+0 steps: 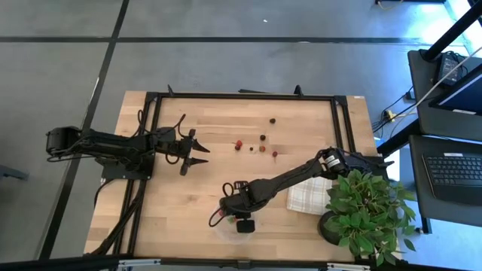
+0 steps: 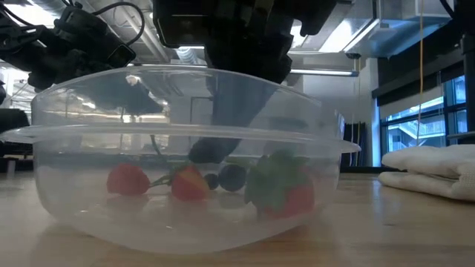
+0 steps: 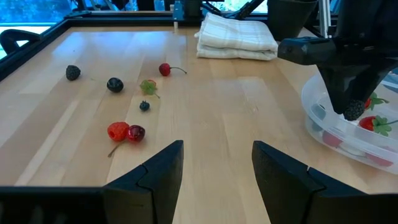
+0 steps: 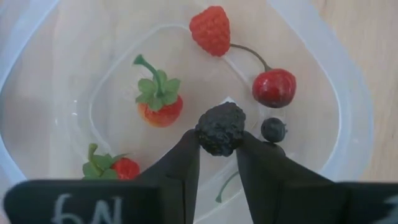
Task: Pick and placing Produce into tupperware
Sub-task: Put the blackberry in the bottom transparent bin, then put the dark red cherry in the bottom transparent bin
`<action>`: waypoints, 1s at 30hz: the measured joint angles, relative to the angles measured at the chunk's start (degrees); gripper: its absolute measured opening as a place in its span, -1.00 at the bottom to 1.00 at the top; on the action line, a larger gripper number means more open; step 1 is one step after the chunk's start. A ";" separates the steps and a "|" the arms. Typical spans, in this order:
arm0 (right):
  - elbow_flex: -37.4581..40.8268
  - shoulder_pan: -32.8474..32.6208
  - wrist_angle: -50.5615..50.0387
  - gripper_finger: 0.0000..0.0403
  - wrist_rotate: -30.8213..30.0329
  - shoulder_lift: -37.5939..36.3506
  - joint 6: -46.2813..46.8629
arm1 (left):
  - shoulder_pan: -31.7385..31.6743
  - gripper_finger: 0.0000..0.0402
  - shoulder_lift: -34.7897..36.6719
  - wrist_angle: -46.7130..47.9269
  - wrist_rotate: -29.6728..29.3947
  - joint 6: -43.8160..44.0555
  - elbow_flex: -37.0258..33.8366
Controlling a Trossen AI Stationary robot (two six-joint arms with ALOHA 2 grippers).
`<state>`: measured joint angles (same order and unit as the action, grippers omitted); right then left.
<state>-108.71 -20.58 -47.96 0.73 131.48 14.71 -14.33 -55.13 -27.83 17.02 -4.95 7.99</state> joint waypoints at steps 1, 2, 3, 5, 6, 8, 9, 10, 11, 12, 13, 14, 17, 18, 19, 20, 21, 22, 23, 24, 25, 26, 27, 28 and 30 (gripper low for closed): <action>0.00 0.00 -0.03 -0.48 0.00 0.00 0.00 | 0.00 -0.08 0.00 0.00 0.00 0.00 0.00; 0.00 0.00 -0.03 -0.46 0.00 0.00 -0.01 | -0.01 -0.08 0.00 0.00 0.00 0.00 0.00; 0.00 0.00 -0.03 -0.43 0.02 0.00 -0.01 | 0.00 -0.08 -0.01 0.01 0.00 0.00 0.00; 0.00 0.00 -0.03 -0.37 0.00 0.00 0.01 | -0.01 -0.08 0.00 0.00 0.00 0.00 0.00; 0.00 0.00 -0.05 -0.33 0.00 0.00 0.01 | 0.00 -0.08 0.00 0.00 0.00 0.00 0.00; 0.01 0.00 -0.05 -0.26 0.00 0.00 -0.01 | -0.01 -0.08 0.00 0.00 0.00 0.00 0.00; 0.01 0.00 -0.06 -0.22 0.00 0.01 0.01 | -0.01 -0.08 0.00 0.00 0.00 0.00 0.00; 0.00 0.00 -0.07 -0.19 0.00 0.02 0.01 | 0.00 -0.08 0.00 0.00 0.00 0.00 0.00; 0.01 0.00 -0.07 -0.15 0.00 0.02 0.01 | 0.00 -0.08 0.00 0.00 0.00 0.00 0.00; 0.02 0.00 -0.08 -0.12 0.00 0.02 0.00 | 0.00 -0.08 0.00 0.00 0.00 0.01 0.00; 0.02 0.00 -0.14 -0.09 0.00 0.02 -0.03 | 0.00 -0.08 0.00 0.00 0.00 0.01 0.00; 0.02 0.00 -0.26 -0.07 0.00 0.02 -0.03 | 0.00 -0.08 0.00 0.00 0.00 0.00 0.00; 0.11 -0.02 -1.57 -0.02 0.00 -0.70 1.10 | 0.00 -0.08 0.00 0.00 0.00 0.00 0.00; 0.11 -0.01 -2.12 -0.01 0.00 -1.28 1.74 | -0.02 -0.08 0.00 0.03 0.00 0.00 0.00; 0.11 0.00 -2.81 0.00 0.00 -2.10 2.45 | 0.00 -0.08 0.00 0.11 0.00 0.00 0.00; 0.11 0.04 -3.90 0.00 -0.02 -3.02 3.13 | -0.01 -0.08 0.00 0.17 0.00 0.01 0.00; 0.11 0.18 -5.01 0.00 -0.31 -4.05 3.45 | 0.00 -0.08 0.00 0.21 0.00 0.02 0.00; 0.11 0.25 -6.20 0.00 -1.10 -5.07 4.10 | 0.00 -0.08 0.00 0.27 0.00 0.02 0.00; 0.09 0.42 -7.64 0.00 -2.32 -5.97 4.39 | -0.01 -0.08 0.00 0.36 0.00 0.02 0.00; 0.04 0.62 -9.46 -0.01 -3.89 -6.87 4.53 | 0.00 -0.08 0.00 0.37 0.01 0.02 0.00; 0.07 0.87 -11.89 -0.01 -6.14 -7.98 4.61 | 0.00 -0.08 0.00 0.37 0.02 0.02 0.00; 0.11 1.23 -13.78 -0.01 -8.49 -9.00 4.87 | -0.02 -0.08 0.00 0.37 0.02 0.02 0.00; 0.11 1.62 -15.08 -0.02 -10.74 -10.08 5.44 | -0.01 -0.08 0.00 0.37 0.02 0.02 0.00; 0.09 2.08 -16.48 -0.02 -12.56 -11.11 6.13 | 0.00 -0.08 0.00 0.37 0.02 0.02 0.00; 0.60 3.12 -18.65 -0.02 -14.01 -13.20 7.03 | -0.01 -0.08 -0.01 0.37 0.02 0.11 0.00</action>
<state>-108.11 -17.45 -66.61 -13.27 118.28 21.74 -14.34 -55.14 -27.46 17.04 -4.84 7.99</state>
